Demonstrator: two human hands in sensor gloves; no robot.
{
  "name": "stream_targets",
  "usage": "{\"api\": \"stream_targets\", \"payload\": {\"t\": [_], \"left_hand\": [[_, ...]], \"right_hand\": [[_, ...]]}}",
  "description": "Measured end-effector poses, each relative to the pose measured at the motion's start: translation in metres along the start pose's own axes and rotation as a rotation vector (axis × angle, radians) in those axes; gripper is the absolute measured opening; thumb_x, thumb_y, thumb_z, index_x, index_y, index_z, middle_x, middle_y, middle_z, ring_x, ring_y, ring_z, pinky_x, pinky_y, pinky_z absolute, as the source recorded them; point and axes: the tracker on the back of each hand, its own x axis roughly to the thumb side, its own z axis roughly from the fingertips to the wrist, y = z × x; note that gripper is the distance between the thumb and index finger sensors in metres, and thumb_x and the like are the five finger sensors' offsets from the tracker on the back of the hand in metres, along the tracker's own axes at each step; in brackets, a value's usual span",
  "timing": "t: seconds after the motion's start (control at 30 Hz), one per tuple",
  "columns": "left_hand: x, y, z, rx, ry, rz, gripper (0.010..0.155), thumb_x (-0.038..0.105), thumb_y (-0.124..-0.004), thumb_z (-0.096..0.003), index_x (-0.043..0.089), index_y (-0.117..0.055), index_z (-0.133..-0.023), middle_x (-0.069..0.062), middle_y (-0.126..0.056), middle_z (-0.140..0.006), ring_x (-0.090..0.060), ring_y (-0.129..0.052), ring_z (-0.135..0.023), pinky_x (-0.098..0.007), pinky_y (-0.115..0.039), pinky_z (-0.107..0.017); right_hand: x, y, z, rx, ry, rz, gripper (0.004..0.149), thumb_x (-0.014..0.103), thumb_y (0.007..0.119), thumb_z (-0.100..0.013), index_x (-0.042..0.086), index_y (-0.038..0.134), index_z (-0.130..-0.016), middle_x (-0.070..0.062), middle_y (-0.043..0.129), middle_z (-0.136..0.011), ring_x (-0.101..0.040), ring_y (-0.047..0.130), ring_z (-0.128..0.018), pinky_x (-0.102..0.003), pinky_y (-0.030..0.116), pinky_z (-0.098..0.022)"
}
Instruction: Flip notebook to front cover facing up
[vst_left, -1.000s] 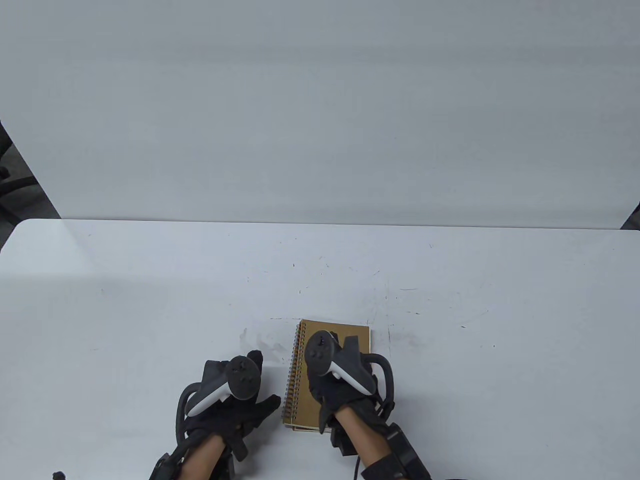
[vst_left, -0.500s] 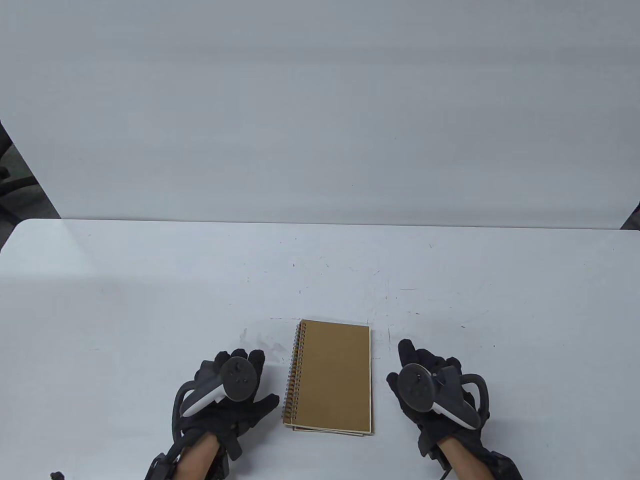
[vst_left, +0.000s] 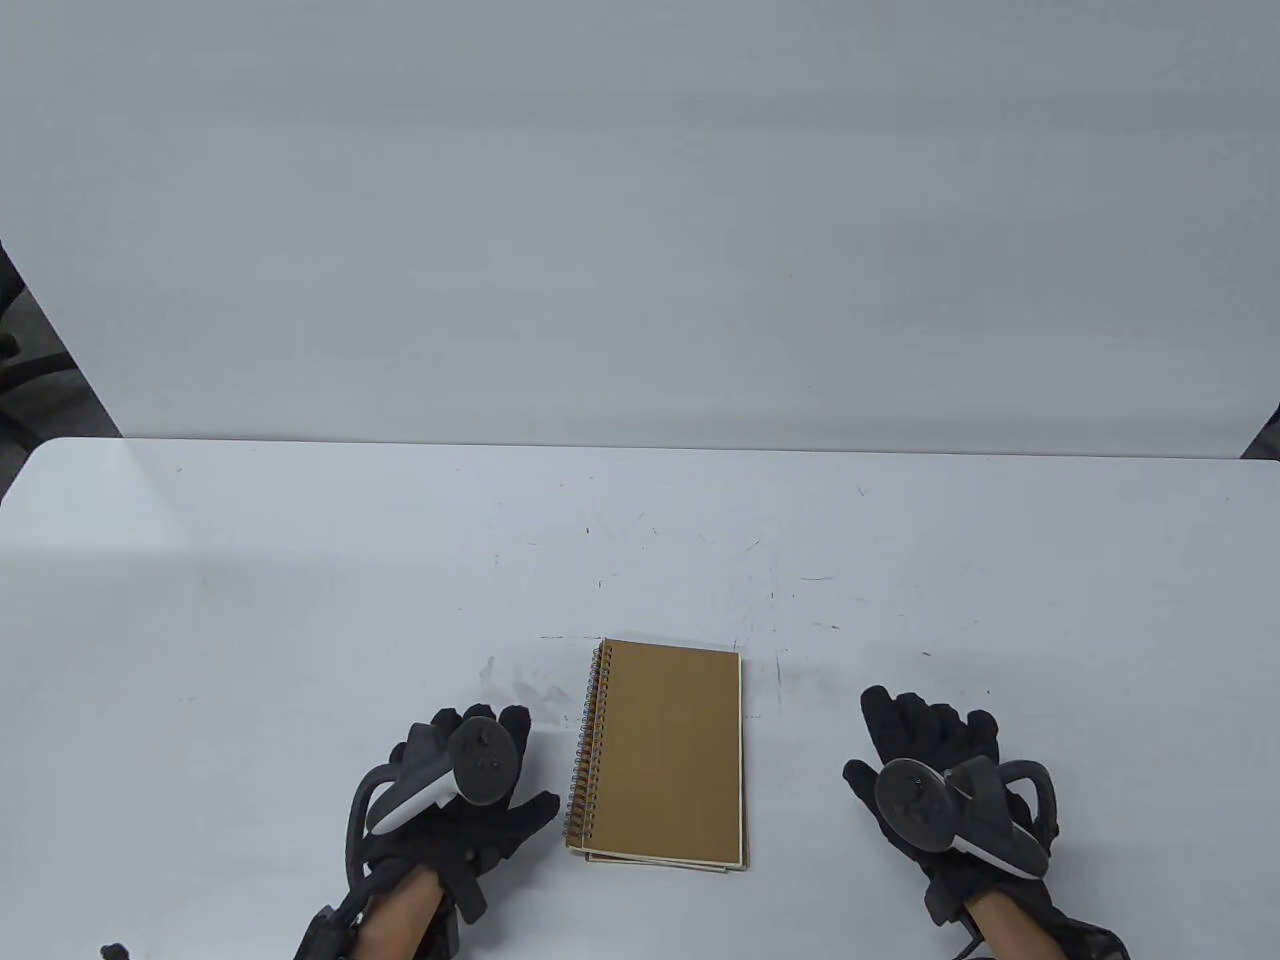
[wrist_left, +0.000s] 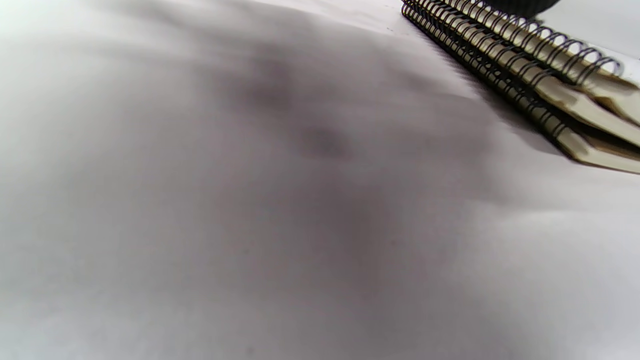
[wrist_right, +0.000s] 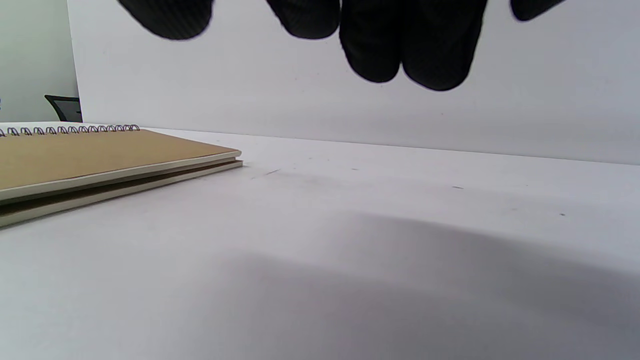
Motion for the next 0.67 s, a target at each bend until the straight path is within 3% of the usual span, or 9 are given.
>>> {"api": "stream_targets", "payload": {"t": [0.67], "left_hand": [[-0.0040, -0.0034, -0.0027, -0.032, 0.047, 0.002, 0.091, 0.068, -0.052, -0.0547, 0.027, 0.006, -0.111, -0.019, -0.001, -0.120, -0.055, 0.001, -0.108, -0.080, -0.015, -0.065]], "right_hand": [[0.0026, 0.0038, 0.0038, 0.030, -0.015, -0.004, 0.069, 0.049, 0.059, -0.056, 0.007, 0.049, -0.110, -0.029, 0.067, -0.107, -0.054, 0.073, -0.090, -0.077, 0.048, -0.060]]}}
